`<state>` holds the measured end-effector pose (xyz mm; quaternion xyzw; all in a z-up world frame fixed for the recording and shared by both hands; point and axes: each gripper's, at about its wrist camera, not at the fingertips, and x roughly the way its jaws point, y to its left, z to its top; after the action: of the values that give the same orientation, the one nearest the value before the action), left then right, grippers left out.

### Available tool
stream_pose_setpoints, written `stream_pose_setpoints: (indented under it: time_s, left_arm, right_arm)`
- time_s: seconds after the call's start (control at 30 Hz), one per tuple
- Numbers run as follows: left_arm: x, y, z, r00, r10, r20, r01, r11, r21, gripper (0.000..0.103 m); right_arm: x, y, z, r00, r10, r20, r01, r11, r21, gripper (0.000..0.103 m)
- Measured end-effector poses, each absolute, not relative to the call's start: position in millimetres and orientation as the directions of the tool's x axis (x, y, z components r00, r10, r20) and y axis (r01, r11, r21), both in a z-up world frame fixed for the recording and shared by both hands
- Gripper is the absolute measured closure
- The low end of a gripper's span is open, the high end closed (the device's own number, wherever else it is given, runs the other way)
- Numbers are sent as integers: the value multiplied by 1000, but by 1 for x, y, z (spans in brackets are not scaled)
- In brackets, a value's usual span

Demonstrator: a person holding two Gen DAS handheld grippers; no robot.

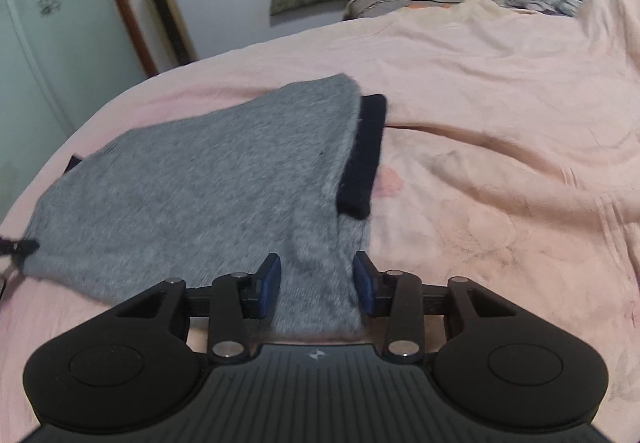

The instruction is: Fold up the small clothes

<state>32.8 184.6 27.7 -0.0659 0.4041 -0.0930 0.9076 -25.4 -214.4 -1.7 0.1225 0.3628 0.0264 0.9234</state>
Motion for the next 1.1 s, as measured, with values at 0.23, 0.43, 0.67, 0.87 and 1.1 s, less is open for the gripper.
stream_pose_setpoints:
  time_s: [0.23,0.43,0.67,0.87,1.1]
  left_arm:
    - [19,185,35,655,-227,-721,125,973,-193,99]
    - [1,192,33,644,-227,-731,157,974,-164,99]
    - [9,194,37,654,-192,-731,125,981,-147,95]
    - [4,181,54,733,-91,-674,76,996,-51,31]
    - [29,140,59,758,-4,-653,50,997,51,32]
  right_arm:
    - [-48,-213,12,758,83,-647,29,987,161,99]
    - [-60,-219,7,709,106,-697,15,986,165,99]
    - [-57,-216,23,730,76,-679,45,986,159,95]
    - [-46,-181,46,802,115,-587,-24,987,160,74]
    - [-15,-135,21,791,55,-610,-45,999,32,44]
